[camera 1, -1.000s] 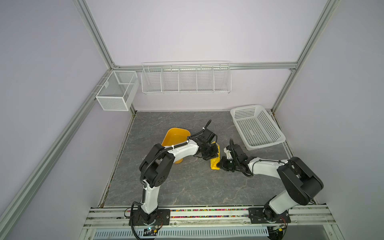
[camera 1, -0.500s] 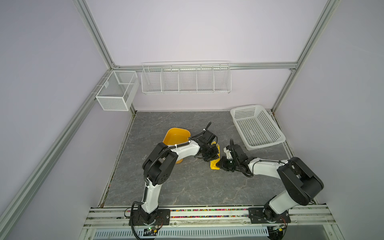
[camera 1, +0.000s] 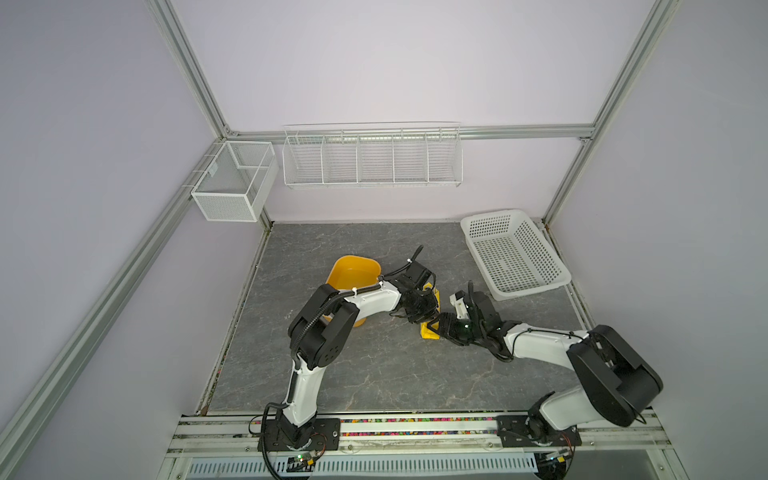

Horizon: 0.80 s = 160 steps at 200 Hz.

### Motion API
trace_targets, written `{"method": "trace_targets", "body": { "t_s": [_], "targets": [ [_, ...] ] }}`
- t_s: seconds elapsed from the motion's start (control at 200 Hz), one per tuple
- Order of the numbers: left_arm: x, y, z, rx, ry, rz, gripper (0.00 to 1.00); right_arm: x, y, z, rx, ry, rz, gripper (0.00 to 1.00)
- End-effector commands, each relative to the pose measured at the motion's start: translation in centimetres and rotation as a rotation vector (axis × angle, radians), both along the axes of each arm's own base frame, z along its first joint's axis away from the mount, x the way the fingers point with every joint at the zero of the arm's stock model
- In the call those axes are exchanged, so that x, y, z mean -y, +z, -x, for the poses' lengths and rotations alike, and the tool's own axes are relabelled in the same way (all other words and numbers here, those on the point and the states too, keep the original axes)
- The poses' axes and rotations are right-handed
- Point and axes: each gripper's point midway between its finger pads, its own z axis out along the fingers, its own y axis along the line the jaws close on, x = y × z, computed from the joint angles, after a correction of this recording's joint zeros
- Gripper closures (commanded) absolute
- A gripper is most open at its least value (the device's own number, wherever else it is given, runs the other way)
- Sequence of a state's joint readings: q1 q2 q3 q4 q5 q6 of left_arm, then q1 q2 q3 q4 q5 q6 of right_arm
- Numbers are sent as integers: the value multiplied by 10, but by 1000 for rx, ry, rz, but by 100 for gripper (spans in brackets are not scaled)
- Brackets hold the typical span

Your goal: Place the utensils on the paper napkin and roll it up

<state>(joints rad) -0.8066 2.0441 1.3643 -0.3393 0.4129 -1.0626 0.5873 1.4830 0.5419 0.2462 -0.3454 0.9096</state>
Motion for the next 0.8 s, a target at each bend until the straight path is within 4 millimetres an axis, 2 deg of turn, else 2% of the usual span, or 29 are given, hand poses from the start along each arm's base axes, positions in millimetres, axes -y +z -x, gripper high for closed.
{"method": "trace_targets", "body": {
  "t_s": [0.0,0.14,0.27,0.49,0.795],
  "targets": [
    [7,0,-2,1,1,14,80,-5,8,1,23,13,-18,33],
    [10,4,-1,2,-6,33,75,-7,6,-1,18,12,-5,30],
    [13,10,0,-4,4,70,66,-8,5,-3,13,4,12,29],
    [17,12,1,-19,4,106,65,-6,2,-8,10,-28,60,27],
    [18,10,1,-25,6,108,65,5,-10,-12,-10,-99,160,31]
  ]
}}
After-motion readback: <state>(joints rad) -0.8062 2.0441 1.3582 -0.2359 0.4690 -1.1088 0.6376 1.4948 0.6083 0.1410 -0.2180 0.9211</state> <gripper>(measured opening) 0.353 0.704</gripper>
